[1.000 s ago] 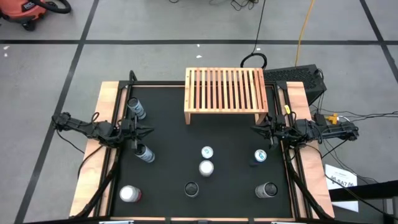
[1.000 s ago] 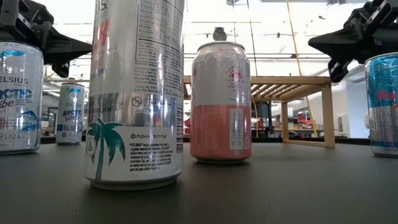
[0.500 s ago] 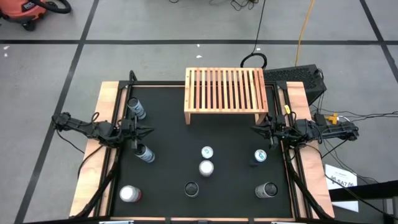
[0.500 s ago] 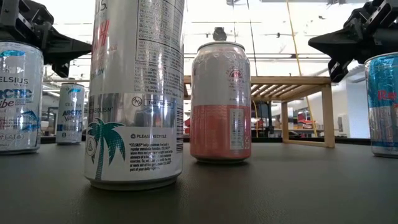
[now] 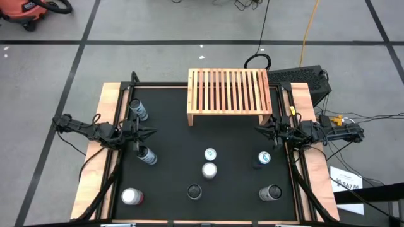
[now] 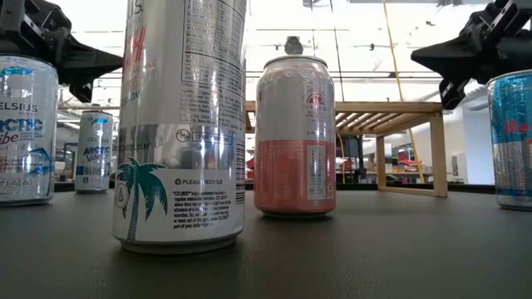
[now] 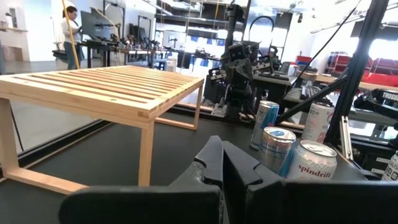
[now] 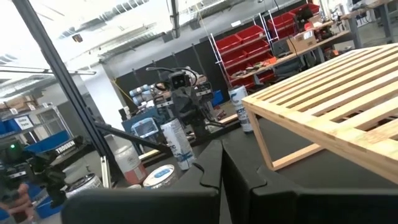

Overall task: Place canned beverage on shelf
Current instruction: Put the blue soda can on the shelf

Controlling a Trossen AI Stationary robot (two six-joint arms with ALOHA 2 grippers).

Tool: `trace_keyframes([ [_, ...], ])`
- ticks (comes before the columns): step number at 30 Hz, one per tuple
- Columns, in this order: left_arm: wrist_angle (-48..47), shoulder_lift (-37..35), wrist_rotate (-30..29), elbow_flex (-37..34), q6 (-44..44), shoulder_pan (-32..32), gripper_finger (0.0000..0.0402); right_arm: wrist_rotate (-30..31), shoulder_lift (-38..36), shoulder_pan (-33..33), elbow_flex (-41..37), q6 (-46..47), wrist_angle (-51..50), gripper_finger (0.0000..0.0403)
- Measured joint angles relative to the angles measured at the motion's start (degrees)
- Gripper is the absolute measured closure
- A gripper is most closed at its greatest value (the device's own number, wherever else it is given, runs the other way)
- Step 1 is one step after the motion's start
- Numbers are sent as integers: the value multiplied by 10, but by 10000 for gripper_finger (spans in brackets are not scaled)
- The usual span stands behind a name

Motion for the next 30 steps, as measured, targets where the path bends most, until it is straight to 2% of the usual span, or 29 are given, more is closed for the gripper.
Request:
trace_keyframes([
  [3,24,0,0,0,-13,0,402,0,0,0,0,12,14,403],
  [7,65,0,-12,0,-14,1,402,0,0,0,0,85,47,403],
  [16,88,0,-55,3,-16,1,402,5,0,0,0,145,118,403],
  [24,108,0,-93,5,-84,1,402,64,0,0,0,162,173,403],
  [30,145,0,-121,6,-90,1,402,130,0,0,0,191,186,403],
])
